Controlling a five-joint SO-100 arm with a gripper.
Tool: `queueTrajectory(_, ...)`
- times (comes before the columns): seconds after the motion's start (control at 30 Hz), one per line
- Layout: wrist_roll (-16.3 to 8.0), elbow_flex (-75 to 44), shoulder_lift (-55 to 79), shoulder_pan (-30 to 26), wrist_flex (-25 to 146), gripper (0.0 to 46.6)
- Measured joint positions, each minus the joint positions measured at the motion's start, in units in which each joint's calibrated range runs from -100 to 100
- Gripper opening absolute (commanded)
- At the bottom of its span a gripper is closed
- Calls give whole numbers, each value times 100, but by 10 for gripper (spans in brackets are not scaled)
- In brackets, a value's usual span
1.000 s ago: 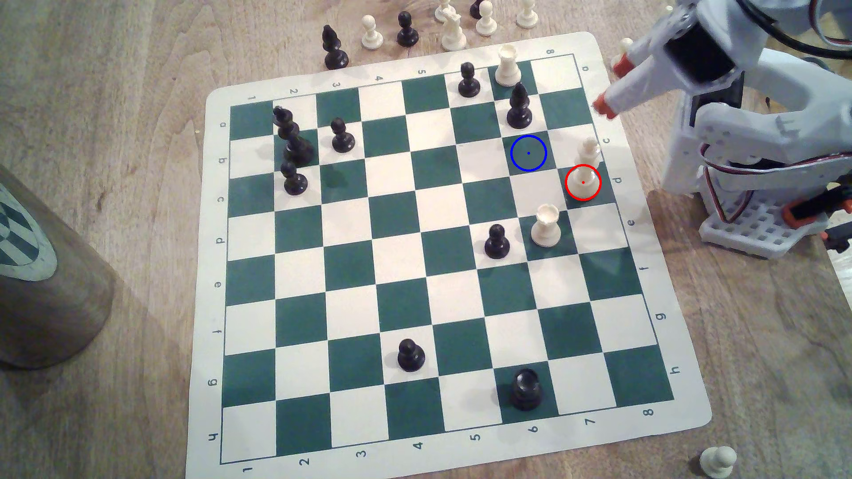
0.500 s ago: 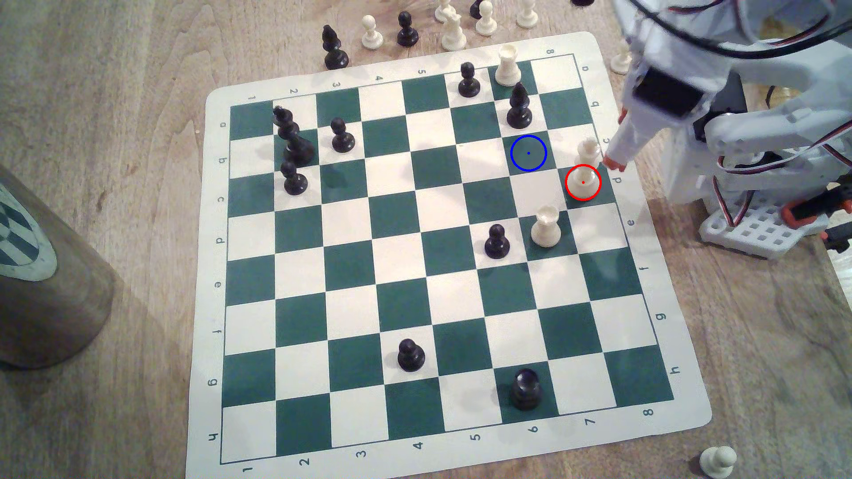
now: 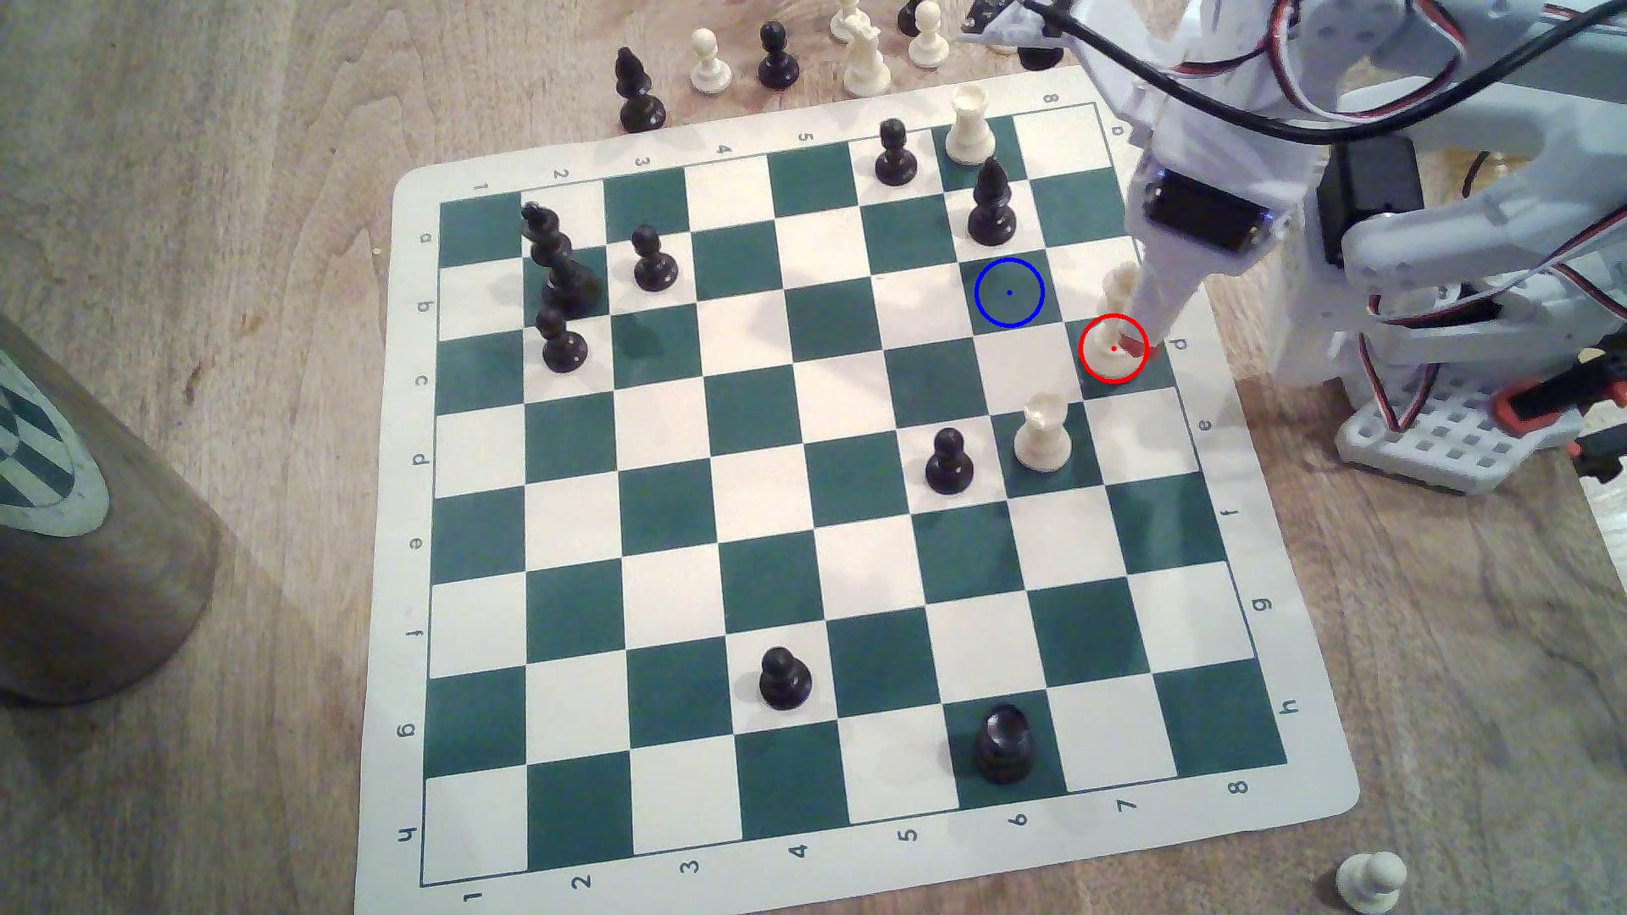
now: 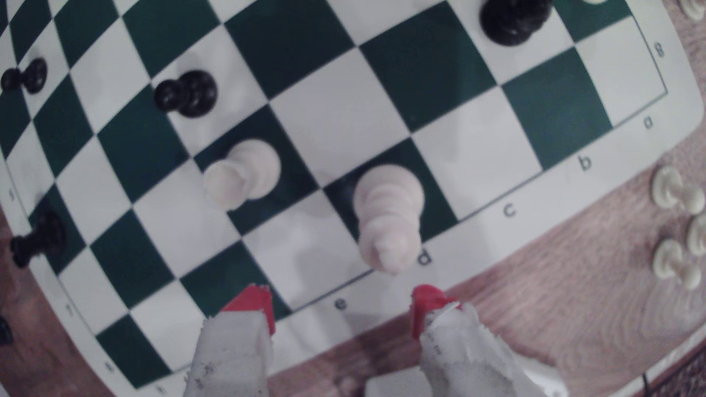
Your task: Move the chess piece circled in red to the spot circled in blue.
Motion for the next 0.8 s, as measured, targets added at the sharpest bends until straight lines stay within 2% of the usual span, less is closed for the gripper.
queueTrajectory(0.27, 166, 271, 327, 236, -239, 197)
queueTrajectory(0.8, 176, 479, 897, 361, -988, 175)
